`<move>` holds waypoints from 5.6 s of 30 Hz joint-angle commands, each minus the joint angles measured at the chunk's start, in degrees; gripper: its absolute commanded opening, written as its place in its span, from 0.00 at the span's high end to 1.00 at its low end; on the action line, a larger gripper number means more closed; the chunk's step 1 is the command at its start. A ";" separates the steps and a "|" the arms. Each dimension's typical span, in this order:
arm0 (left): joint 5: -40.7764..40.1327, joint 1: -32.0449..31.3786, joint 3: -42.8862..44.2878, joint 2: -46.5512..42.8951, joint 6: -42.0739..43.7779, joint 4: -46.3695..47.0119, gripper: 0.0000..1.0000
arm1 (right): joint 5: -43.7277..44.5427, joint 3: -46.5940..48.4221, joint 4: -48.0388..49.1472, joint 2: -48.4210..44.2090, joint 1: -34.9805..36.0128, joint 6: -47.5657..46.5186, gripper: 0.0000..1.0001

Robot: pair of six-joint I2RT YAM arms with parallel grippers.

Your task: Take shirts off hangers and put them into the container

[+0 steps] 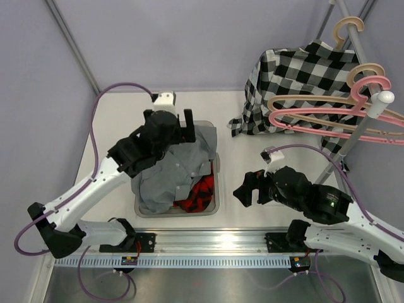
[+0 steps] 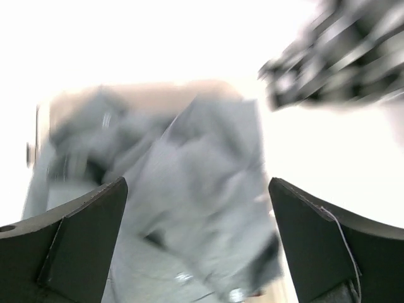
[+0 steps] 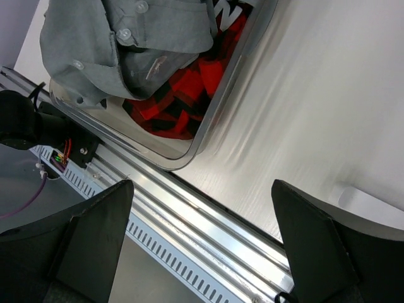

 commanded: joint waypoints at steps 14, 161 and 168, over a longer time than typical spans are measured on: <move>36.88 -1.07 45.41 32.65 40.07 18.41 0.01 | -6.49 -15.64 10.12 -2.05 1.38 7.02 0.00; 60.97 2.71 42.52 46.20 6.96 92.97 1.00 | 16.71 -1.41 4.41 14.83 34.88 23.37 0.01; 62.64 5.34 30.57 38.38 5.47 96.65 1.00 | 18.21 -0.62 3.62 15.09 35.05 23.28 0.01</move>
